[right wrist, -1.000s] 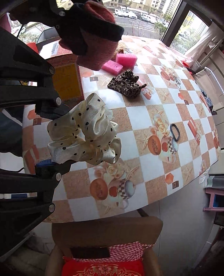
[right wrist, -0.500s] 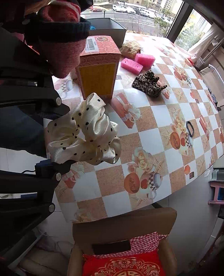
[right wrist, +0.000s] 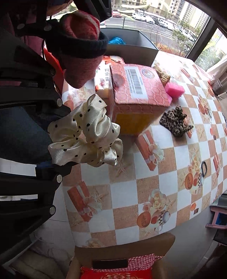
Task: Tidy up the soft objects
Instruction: 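Lift and carry the hat and polka-dot scrunchie over the white box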
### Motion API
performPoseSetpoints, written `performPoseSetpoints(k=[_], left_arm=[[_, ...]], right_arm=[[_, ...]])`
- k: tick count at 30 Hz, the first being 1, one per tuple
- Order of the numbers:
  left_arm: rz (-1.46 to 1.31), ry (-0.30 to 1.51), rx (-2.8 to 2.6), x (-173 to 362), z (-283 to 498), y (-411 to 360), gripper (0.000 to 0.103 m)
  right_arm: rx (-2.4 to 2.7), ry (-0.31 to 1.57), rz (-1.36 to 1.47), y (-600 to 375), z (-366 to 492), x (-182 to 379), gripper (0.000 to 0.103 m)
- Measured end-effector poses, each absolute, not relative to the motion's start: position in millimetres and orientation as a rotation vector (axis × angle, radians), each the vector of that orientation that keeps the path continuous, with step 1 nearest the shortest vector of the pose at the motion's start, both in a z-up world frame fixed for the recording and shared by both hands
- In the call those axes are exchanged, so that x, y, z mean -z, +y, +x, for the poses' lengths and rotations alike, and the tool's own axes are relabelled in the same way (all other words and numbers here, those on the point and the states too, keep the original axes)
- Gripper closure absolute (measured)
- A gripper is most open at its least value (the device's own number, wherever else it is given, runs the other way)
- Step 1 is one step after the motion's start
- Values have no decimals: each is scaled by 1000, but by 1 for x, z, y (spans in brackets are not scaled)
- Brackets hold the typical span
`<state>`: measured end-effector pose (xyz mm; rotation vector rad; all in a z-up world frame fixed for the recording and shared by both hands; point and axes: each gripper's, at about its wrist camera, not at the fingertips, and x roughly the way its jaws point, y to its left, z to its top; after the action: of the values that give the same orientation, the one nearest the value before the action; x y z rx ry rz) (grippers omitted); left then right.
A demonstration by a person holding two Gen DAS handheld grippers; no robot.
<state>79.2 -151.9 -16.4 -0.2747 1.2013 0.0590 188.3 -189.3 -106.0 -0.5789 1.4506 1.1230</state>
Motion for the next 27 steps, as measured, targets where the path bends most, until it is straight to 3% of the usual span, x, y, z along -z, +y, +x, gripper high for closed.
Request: performPoseSetpoints(k=[27], left_arm=[[-631, 1025, -541, 5, -60, -55, 80]], right_arm=[[-1512, 1214, -847, -99, 65, 40, 65]])
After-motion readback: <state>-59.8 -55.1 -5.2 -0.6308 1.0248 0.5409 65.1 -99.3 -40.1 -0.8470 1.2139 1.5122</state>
